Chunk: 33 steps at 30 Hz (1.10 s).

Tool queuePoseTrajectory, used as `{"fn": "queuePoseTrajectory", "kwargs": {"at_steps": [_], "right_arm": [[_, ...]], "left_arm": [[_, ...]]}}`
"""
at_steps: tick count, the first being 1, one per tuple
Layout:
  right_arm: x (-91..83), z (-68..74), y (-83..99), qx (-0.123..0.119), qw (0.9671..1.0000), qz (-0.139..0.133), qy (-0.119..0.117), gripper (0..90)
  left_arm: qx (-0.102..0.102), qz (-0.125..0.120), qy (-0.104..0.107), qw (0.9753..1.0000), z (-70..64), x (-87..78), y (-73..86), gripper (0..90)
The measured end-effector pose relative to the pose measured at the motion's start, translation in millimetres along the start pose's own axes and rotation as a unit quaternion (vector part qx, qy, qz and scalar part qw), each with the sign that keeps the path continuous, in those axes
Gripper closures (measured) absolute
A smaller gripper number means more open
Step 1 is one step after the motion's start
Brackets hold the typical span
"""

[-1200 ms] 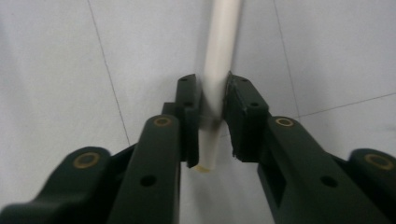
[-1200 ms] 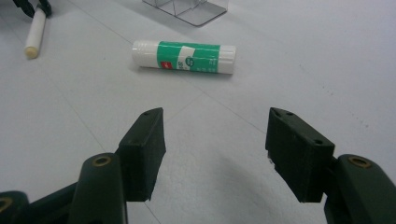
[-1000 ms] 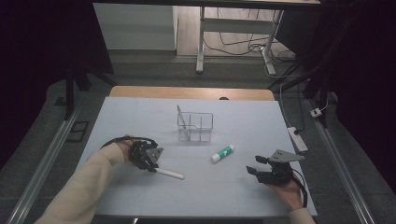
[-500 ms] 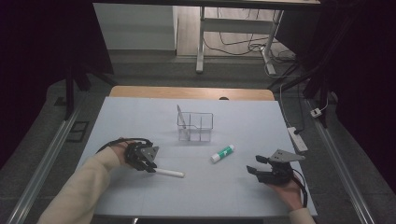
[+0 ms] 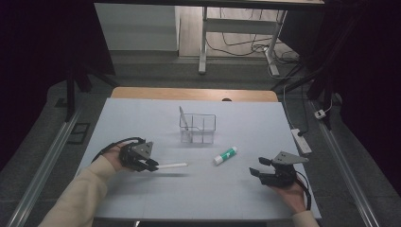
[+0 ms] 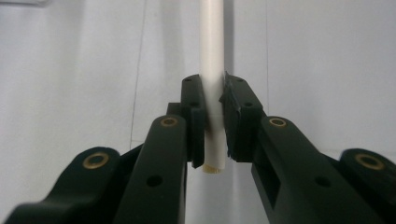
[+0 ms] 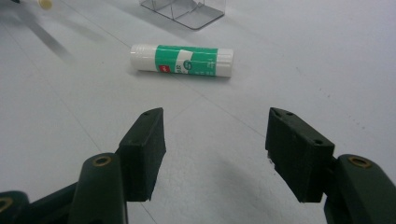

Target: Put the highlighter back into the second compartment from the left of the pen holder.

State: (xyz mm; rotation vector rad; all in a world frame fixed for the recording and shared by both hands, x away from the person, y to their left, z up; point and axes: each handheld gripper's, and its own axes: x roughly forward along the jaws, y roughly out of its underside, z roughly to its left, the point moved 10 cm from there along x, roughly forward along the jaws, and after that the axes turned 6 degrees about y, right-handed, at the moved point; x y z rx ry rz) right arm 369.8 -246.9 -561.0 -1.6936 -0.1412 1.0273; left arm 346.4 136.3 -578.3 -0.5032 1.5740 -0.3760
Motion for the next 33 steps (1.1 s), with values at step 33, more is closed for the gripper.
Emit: {"fn": "queuePoseTrajectory", "kwargs": {"at_steps": [33], "right_arm": [[-0.1,1.6,-3.1,-0.005,1.0,-0.006,0.001,37.6]], "left_arm": [[-0.105,-0.134,-0.059,0.9837,-7.9,-6.2,-22.5,78.8]]}}
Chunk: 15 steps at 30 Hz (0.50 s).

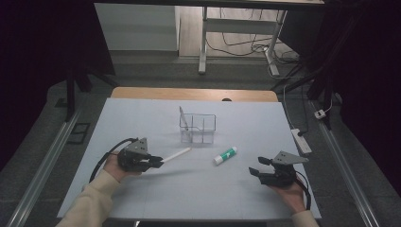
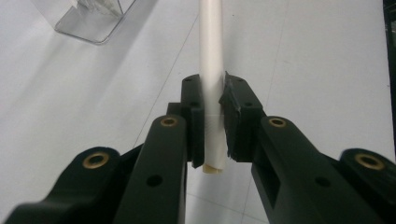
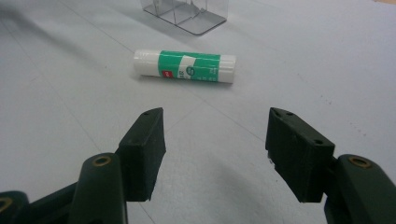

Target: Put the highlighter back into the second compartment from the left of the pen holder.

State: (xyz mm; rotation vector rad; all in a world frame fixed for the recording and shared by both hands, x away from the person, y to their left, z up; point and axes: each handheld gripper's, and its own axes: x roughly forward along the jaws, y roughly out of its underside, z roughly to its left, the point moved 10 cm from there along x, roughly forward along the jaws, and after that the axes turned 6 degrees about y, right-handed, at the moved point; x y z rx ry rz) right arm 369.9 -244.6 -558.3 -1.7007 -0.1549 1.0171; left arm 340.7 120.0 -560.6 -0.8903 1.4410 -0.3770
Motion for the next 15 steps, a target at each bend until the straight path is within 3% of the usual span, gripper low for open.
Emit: {"fn": "queuePoseTrajectory", "kwargs": {"at_steps": [15], "right_arm": [[0.4,2.4,-2.3,0.0,1.0,-0.005,-0.003,37.6]], "left_arm": [[-0.012,-0.017,-0.009,0.9997,-3.0,7.2,-6.3,78.7]]}}
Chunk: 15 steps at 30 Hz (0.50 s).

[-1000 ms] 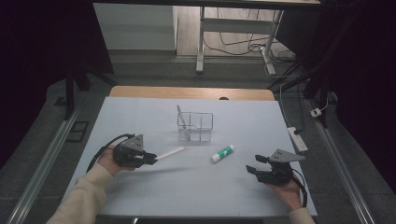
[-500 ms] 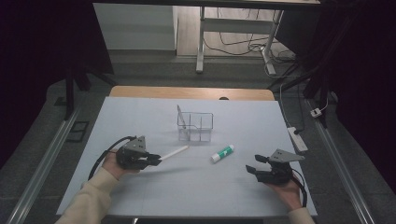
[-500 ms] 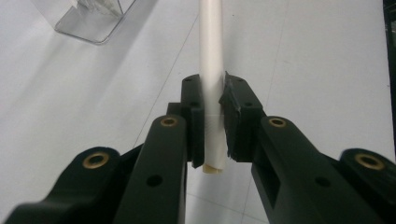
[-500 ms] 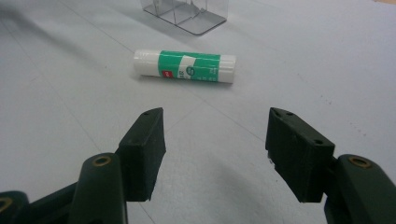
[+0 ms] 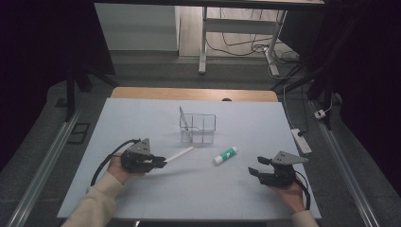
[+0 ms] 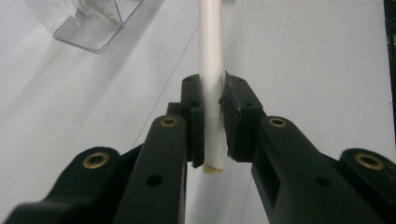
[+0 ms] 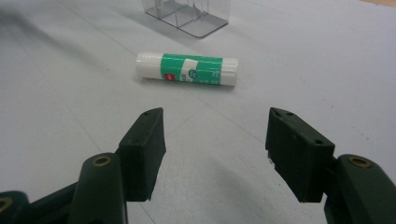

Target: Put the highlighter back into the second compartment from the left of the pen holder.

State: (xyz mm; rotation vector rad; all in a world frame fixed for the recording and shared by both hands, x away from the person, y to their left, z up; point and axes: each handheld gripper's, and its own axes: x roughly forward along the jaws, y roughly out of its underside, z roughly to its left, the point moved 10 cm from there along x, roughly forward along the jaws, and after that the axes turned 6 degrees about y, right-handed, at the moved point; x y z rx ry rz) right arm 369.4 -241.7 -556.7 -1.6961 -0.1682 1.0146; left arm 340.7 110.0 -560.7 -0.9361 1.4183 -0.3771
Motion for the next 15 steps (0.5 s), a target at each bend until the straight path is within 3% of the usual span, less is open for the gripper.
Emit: {"fn": "queuePoseTrajectory", "kwargs": {"at_steps": [15], "right_arm": [[2.4,9.4,-7.1,-0.002,0.9999,-0.01,-0.013,37.6]], "left_arm": [[-0.004,-0.023,-0.01,0.9997,-2.8,4.6,-12.1,78.7]]}}
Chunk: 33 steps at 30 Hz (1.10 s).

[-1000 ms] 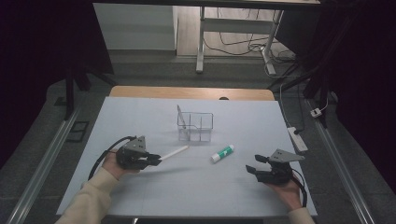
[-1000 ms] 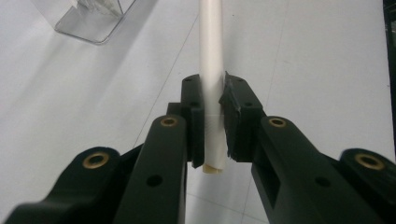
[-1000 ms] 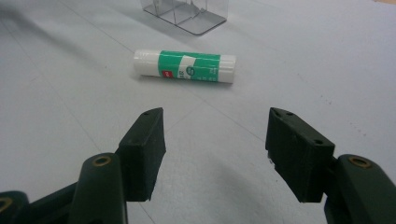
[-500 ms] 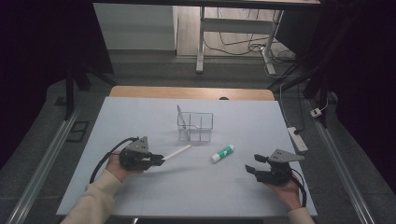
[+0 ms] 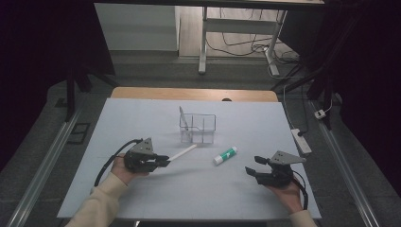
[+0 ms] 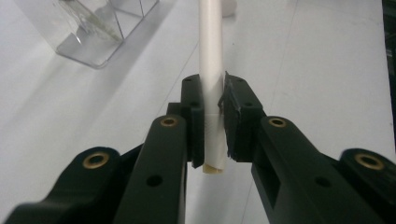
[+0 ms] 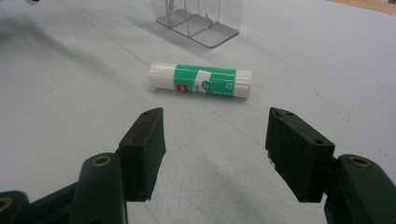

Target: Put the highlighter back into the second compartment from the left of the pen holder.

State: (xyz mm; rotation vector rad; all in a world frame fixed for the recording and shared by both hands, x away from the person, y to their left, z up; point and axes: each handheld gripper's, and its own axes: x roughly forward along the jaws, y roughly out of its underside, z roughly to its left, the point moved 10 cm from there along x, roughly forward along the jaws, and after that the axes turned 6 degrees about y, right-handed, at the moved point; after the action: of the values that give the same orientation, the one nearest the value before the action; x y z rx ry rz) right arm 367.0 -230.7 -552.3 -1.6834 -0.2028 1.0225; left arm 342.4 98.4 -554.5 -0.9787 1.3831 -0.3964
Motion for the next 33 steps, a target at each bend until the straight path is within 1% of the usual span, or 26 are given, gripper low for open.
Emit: {"fn": "queuePoseTrajectory", "kwargs": {"at_steps": [3,8,9,10,12,15,16,23,25,26,33], "right_arm": [[1.1,1.5,-0.9,0.0,1.0,-0.001,-0.002,37.6],[3.4,5.8,-4.1,0.001,1.0,-0.005,-0.005,37.3],[3.7,6.2,-4.2,-0.001,1.0,-0.003,-0.005,37.3],[4.2,7.1,-4.9,-0.002,1.0,-0.004,-0.006,37.3],[5.4,8.3,-6.3,-0.003,1.0,-0.006,-0.004,37.2],[8.3,11.9,-10.5,0.001,0.9999,-0.014,-0.01,37.0],[8.8,12.3,-11.0,-0.001,0.9999,-0.012,-0.01,36.9],[14.9,20.9,-17.5,-0.004,0.9997,-0.017,-0.017,36.6],[16.5,24.0,-19.5,-0.004,0.9996,-0.019,-0.022,36.4],[17.1,24.8,-19.8,-0.006,0.9996,-0.017,-0.022,36.3],[22.0,30.8,-25.0,-0.006,0.9993,-0.023,-0.027,36.2]], "left_arm": [[-0.001,-0.007,0.0,1.0,-1.0,0.9,-2.9,78.7],[0.003,-0.013,-0.001,0.9999,-3.0,2.7,-6.6,78.7],[0.001,-0.016,0.0,0.9999,-4.0,3.7,-7.8,78.7],[0.004,-0.014,-0.001,0.9999,-4.2,4.0,-8.2,78.7],[0.003,-0.018,-0.002,0.9998,-4.6,5.2,-10.4,78.8],[0.002,-0.021,-0.002,0.9998,-4.9,6.6,-13.4,78.8],[0.001,-0.023,-0.002,0.9997,-5.2,7.4,-14.4,78.7],[0.004,-0.022,0.002,0.9997,-7.1,12.4,-17.6,78.7],[0.004,-0.023,0.003,0.9997,-7.6,13.3,-18.5,78.8],[0.005,-0.023,0.003,0.9997,-7.8,13.7,-18.8,78.8],[0.007,-0.024,0.002,0.9997,-7.8,16.5,-21.3,78.7]]}}
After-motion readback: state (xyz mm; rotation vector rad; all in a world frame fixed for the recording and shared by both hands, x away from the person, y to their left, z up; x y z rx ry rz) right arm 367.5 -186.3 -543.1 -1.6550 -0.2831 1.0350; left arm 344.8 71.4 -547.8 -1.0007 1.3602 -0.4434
